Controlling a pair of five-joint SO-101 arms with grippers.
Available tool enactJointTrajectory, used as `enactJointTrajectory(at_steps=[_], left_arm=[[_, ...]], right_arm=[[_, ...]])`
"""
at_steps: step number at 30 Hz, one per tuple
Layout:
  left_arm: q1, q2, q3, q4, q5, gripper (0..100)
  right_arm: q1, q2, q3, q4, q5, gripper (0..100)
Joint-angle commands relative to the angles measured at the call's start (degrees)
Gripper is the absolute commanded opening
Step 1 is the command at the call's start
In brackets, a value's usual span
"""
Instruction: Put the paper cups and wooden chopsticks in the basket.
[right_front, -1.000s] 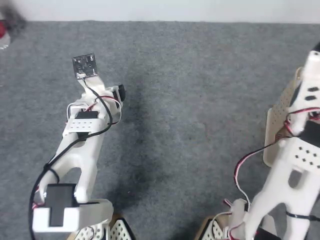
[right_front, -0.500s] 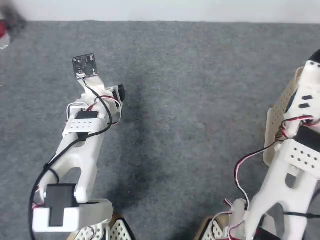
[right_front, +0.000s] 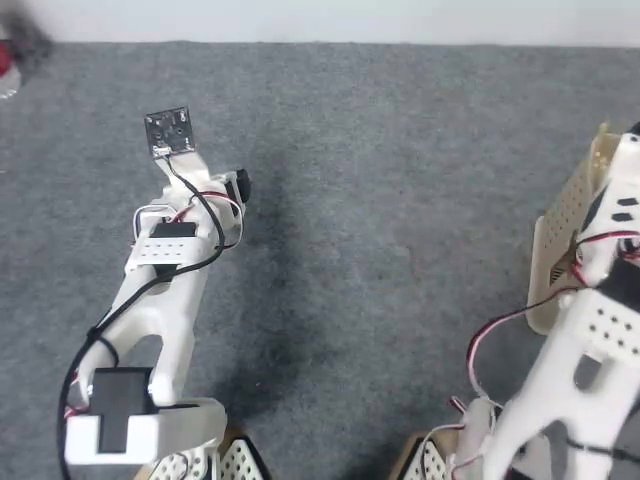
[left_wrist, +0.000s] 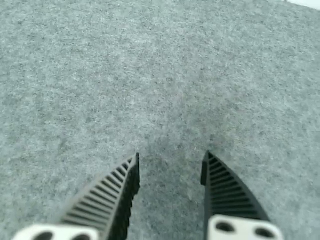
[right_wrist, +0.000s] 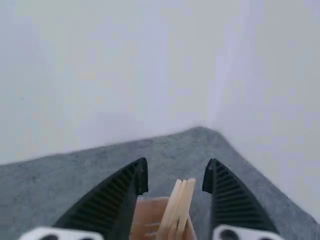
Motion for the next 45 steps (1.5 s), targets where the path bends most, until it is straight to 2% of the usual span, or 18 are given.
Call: enactJointTrajectory(at_steps=[1, 5, 8, 14, 19, 25, 31, 34, 36, 40, 41, 45], left_arm=[[0.09, -0.44, -0.31, -1.05, 0.18, 20], [0.09, -0.44, -0.31, -0.97, 0.18, 20], [0.0, -0.44, -0.22, -0.88, 0.18, 20], [-0.18, -0.44, -0.22, -0.88, 0.18, 20], [-0.09, -0.44, -0.22, -0.88, 0.18, 20], [-0.26, -0.44, -0.13, -0.88, 0.18, 20], [-0.35, -0.44, -0.13, -0.88, 0.18, 20], [-0.35, -0.44, -0.13, -0.88, 0.18, 20], [-0.35, -0.44, -0.13, -0.88, 0.18, 20], [-0.35, -0.44, -0.13, -0.88, 0.18, 20], [-0.35, -0.44, -0.13, -0.88, 0.18, 20], [-0.18, -0.44, -0.13, -0.88, 0.18, 20]], right_arm=[[-3.65, -3.74, -19.16, 26.68, 1.14, 18.2], [-8.13, -0.04, -35.34, 47.08, 1.23, 17.4], [-8.75, 5.41, -41.76, 57.19, 1.32, 16.9], [-1.8, 13.14, -43.25, 62.73, 1.32, 16.9], [-0.92, 13.93, -43.16, 68.79, 1.32, 16.9], [-0.92, 14.02, -37.54, 66.51, 2.46, 16.9], [-0.84, 14.02, -16.7, 47.34, 6.95, 16.9], [-0.84, 14.02, -10.46, 40.92, 7.65, 16.9], [-0.75, 14.02, -9.23, 39.87, 8.0, 15.9], [-0.92, 14.02, -9.14, 39.6, 13.98, 0.0], [-0.92, 14.02, -9.23, 39.52, 15.3, 2.5], [-3.91, 13.32, -9.49, 39.52, 20.04, 0.9]])
